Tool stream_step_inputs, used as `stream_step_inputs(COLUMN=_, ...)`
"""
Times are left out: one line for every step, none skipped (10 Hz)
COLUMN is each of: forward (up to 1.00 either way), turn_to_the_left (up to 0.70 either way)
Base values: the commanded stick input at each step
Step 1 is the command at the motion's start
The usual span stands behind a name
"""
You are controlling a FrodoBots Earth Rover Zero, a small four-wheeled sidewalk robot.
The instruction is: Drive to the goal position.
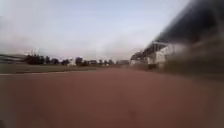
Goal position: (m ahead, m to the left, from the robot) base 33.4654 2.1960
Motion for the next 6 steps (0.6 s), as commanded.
stream_step_inputs(forward=0.70, turn_to_the_left=-0.25)
stream_step_inputs(forward=0.70, turn_to_the_left=-0.25)
stream_step_inputs(forward=0.70, turn_to_the_left=-0.25)
stream_step_inputs(forward=0.70, turn_to_the_left=-0.25)
stream_step_inputs(forward=0.70, turn_to_the_left=-0.25)
stream_step_inputs(forward=0.70, turn_to_the_left=-0.25)
